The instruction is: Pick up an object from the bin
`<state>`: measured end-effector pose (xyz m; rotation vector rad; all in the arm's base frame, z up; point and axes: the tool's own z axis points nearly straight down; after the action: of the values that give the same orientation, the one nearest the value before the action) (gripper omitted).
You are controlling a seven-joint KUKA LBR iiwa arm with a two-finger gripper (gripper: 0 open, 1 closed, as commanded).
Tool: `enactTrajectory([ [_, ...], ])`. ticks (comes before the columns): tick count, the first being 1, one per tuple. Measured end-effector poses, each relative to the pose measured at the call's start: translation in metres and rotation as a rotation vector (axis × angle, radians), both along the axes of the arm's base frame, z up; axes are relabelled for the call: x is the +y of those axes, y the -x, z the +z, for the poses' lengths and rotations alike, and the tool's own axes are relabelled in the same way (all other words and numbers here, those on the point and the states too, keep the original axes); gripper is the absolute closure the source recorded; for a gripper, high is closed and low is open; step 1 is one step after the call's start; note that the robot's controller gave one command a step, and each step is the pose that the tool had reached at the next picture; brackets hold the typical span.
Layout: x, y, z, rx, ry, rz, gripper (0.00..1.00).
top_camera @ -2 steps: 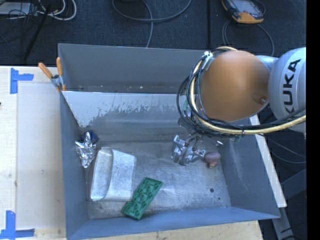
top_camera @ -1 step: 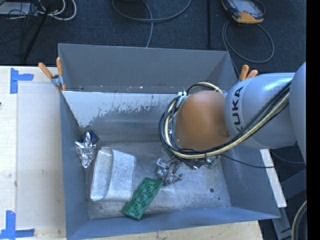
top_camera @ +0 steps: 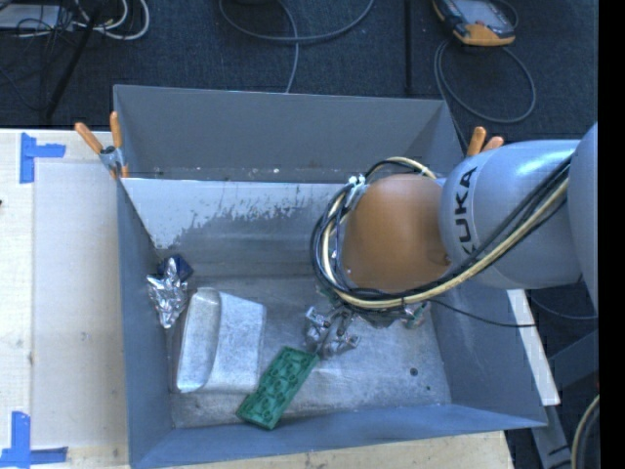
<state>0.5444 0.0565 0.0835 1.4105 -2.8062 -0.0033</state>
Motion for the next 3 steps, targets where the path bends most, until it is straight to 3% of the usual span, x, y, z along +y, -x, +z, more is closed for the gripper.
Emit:
enactTrajectory([
  [2,0.012,0.002,-0.01,-0.007,0.007,0.04,1.0],
  [3,0.065,-0.01,0.146,-0.011,-0.002,0.052,1.0],
])
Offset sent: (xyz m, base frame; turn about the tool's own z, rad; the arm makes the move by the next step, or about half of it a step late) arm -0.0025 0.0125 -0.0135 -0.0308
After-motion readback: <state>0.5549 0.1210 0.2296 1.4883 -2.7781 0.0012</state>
